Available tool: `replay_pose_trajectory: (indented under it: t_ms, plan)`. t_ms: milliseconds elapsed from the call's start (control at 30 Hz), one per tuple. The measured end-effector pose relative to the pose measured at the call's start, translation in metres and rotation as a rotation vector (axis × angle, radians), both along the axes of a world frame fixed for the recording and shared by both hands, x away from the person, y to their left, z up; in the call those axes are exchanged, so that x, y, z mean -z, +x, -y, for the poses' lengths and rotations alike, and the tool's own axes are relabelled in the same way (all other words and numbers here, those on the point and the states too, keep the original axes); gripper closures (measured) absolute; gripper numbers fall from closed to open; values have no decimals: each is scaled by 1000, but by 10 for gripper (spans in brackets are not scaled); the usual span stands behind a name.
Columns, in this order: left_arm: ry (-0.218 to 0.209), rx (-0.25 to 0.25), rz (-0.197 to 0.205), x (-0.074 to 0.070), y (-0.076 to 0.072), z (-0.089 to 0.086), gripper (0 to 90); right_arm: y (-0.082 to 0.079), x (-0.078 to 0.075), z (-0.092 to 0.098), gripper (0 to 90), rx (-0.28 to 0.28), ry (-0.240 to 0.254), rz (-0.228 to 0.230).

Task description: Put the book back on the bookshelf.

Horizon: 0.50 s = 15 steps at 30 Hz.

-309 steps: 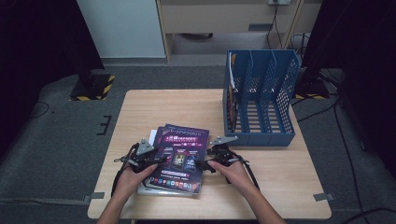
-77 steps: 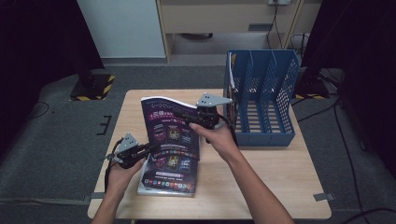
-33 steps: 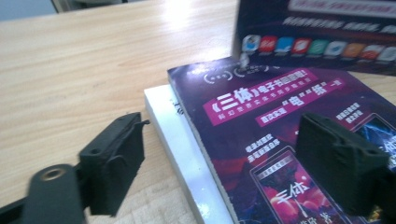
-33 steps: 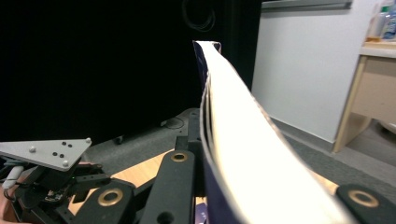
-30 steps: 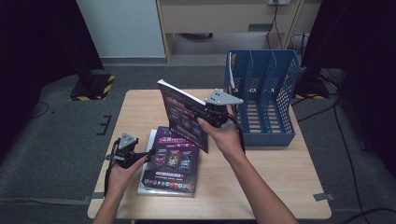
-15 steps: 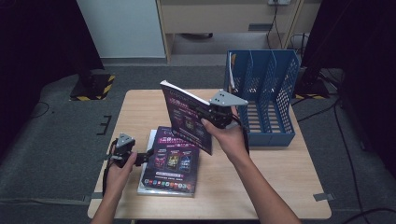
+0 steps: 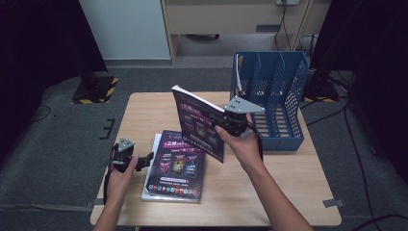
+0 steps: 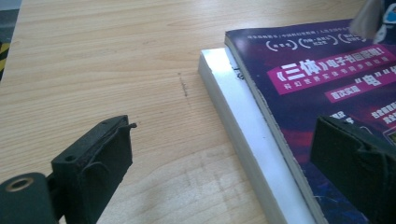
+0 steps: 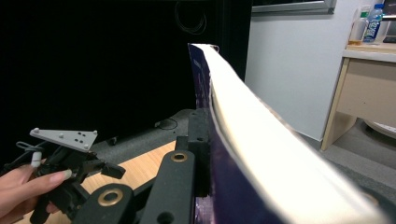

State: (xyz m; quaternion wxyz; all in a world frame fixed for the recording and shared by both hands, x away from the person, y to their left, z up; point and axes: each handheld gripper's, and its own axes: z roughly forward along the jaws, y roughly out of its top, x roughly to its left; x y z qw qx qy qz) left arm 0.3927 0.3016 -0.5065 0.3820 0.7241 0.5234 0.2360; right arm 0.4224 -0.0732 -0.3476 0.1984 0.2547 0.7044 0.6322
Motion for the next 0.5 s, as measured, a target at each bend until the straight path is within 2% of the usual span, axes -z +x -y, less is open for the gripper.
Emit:
replay_pose_trajectory:
  t_ms: [267,500]
  plan:
    - [4,-23,-1,1,0,-5,51,-6,2,12,823,1,3,-11]
    - [-7,-46,-6,2,1,-13,51,-12,2,23,823,8,0,-2]
